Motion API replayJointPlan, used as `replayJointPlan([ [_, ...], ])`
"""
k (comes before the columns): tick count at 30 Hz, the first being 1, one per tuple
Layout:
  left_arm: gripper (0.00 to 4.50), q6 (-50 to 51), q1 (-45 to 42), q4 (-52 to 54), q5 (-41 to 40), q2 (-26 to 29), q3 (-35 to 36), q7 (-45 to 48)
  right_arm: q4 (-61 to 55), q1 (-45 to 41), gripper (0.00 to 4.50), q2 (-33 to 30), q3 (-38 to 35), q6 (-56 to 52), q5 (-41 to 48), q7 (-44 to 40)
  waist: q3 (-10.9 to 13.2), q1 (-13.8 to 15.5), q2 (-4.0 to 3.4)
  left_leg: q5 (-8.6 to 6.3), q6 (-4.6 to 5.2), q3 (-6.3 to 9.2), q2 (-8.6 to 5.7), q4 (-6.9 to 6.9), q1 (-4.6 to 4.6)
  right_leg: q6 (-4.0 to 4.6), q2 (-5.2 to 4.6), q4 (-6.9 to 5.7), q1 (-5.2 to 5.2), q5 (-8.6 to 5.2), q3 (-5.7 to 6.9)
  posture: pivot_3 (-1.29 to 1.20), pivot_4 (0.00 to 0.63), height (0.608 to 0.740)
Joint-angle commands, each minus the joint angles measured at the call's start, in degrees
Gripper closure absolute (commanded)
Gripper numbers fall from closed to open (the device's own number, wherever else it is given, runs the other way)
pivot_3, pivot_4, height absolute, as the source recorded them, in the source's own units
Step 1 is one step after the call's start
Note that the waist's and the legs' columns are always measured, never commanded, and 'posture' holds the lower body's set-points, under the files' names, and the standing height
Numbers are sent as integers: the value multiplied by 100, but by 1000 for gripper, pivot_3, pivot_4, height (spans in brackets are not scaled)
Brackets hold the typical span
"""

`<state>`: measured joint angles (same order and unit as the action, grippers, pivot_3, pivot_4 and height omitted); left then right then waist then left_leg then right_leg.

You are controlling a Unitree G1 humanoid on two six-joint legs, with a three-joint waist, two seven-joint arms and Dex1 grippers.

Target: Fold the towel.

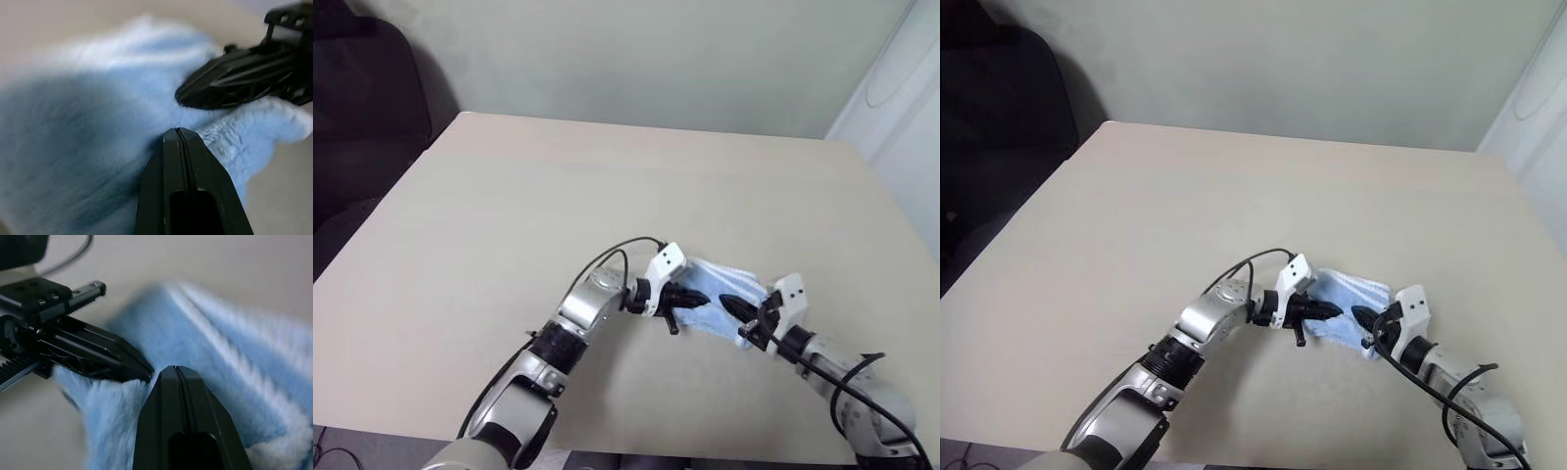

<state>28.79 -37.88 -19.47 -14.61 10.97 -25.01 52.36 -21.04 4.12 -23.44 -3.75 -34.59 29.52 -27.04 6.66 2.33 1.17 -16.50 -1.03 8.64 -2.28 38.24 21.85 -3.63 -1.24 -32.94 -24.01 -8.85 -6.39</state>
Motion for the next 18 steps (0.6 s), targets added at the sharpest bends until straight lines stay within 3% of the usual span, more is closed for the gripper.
replayJointPlan([
  [1,4452,-205,-108,-586,422,-73,-104,-77,294,0,4500,61,43,278,-246,19,-18,15,1,0,0,2,-3,0,-1,0,-1,0,4,1,0,0,150,740],
  [4,4452,-257,-78,-549,333,-71,68,35,326,77,4500,38,79,416,-368,-30,-27,15,6,-4,-4,1,-4,1,-8,0,-2,1,15,0,-1,0,150,740],
  [7,4452,-50,112,169,-374,-106,642,262,39,124,4500,-9,-89,561,-293,-59,-26,5,2,-4,-5,1,-3,3,-6,-1,-1,1,14,-1,-1,0,150,740],
  [12,4452,829,425,1702,-1682,62,1727,296,-832,179,4500,-316,-821,257,544,-261,-20,7,-6,-3,-17,-2,-3,-2,23,22,1,-3,-21,15,3,0,150,740],
  [15,4452,1102,554,2240,-2041,272,2120,153,-1139,246,4500,-589,-1242,-73,1141,-367,-23,6,-3,23,-62,-9,-2,-5,12,52,4,0,-12,32,1,0,150,740],
  [17,4452,1166,618,2398,-2027,460,2297,-39,-1168,287,4500,-772,-1608,-378,1589,-351,-23,6,-2,16,-53,-10,-2,-6,7,20,4,1,-6,8,-1,0,150,740],
  [18,4500,1161,657,2425,-1979,544,2328,-116,-1124,312,4092,-828,-1796,-542,1891,-347,-22,9,-2,5,-36,-9,-2,-5,7,-4,4,1,-6,-8,-2,0,150,740],
])
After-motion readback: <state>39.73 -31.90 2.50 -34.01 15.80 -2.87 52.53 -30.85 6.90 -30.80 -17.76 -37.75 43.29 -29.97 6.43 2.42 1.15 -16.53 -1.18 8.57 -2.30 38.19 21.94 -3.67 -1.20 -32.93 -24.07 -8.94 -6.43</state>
